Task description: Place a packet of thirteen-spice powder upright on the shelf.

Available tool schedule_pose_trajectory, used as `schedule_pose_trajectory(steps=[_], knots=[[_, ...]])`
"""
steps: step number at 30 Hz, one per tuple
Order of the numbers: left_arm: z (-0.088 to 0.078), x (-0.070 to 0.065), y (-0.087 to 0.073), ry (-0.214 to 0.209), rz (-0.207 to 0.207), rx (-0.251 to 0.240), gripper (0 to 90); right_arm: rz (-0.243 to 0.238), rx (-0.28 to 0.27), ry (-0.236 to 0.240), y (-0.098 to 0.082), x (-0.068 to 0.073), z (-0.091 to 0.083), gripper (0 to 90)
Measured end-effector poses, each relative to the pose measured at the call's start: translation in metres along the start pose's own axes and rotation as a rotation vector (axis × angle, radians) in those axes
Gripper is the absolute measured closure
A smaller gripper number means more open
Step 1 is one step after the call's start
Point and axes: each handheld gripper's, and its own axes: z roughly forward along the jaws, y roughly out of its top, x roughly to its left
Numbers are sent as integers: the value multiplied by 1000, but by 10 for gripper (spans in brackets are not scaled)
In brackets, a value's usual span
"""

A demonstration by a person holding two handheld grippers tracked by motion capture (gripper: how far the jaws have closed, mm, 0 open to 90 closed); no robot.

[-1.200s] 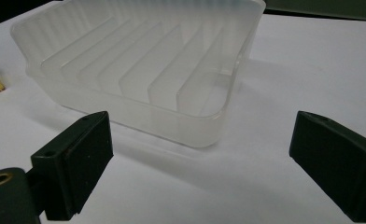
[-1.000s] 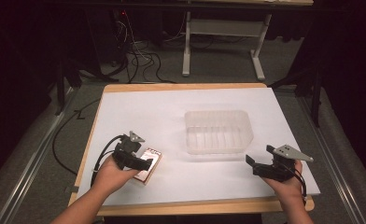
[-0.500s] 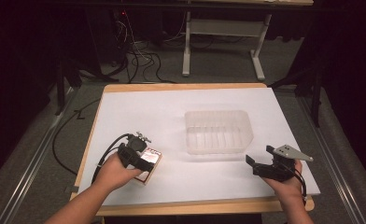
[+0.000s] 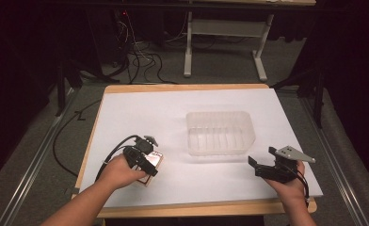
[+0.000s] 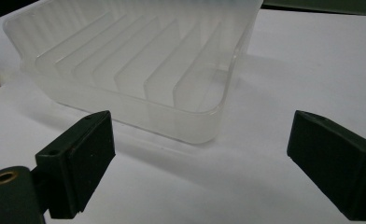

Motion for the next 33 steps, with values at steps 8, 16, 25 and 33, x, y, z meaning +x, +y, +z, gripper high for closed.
schedule_pose_trajectory(steps=[8,16,25,33], knots=[[11,1,1,-16,-18,61,152,3,0,-6,0,-1,0,83],[22,0,-4,-34,-15,103,195,7,8,-9,-1,-2,1,89],[21,0,-4,-27,-23,104,271,15,8,-16,-1,-3,1,99],[15,2,-6,-13,-33,61,307,18,6,-18,-1,-3,0,103]])
